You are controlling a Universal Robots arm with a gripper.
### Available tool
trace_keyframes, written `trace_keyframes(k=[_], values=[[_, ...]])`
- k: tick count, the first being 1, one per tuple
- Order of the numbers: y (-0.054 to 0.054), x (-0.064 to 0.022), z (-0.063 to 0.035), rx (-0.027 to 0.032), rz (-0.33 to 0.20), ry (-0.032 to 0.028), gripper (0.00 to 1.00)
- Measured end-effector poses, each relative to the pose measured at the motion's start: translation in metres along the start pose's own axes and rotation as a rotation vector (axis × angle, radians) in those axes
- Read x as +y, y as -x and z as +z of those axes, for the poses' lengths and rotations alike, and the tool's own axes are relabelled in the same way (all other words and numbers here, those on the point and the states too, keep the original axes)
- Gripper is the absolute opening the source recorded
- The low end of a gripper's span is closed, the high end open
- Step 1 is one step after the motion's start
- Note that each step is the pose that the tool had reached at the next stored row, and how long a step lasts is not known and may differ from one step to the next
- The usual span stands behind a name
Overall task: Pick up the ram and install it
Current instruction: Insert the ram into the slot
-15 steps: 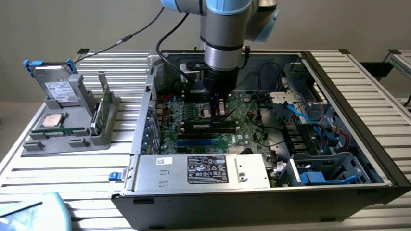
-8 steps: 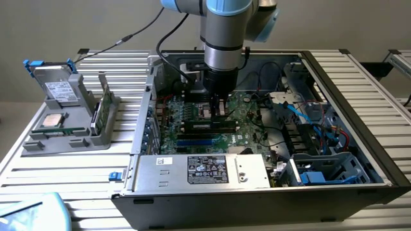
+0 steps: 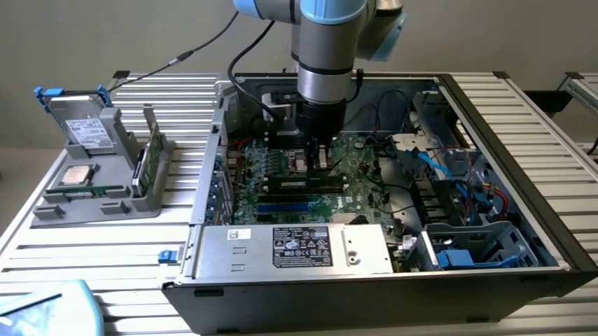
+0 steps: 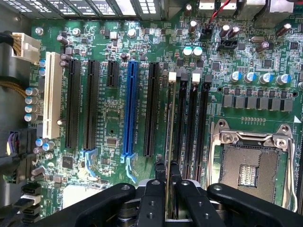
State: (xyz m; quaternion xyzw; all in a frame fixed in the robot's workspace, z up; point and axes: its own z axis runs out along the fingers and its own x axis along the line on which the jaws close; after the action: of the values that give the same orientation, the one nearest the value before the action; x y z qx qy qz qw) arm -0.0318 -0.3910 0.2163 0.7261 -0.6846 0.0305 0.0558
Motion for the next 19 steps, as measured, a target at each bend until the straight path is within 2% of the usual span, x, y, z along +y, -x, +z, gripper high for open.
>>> trace_keyframes(k=[12,13,14,16,17,18,19], values=[[0.0002,0.0000,0.0008,-0.0001,0.000,0.0000,0.16],[0.0001,0.0000,0.0008,0.0000,0.000,0.0000,0.22],[0.0001,0.0000,0.0008,0.0000,0.000,0.0000,0.22],[0.0002,0.0000,0.0008,-0.0001,0.000,0.0000,0.34],[0.0002,0.0000,0.0008,-0.0001,0.000,0.0000,0.34],[0.0002,0.0000,0.0008,-0.0001,0.000,0.0000,0.45],[0.0002,-0.0001,0.0008,-0.0003,0.000,-0.0001,0.45]])
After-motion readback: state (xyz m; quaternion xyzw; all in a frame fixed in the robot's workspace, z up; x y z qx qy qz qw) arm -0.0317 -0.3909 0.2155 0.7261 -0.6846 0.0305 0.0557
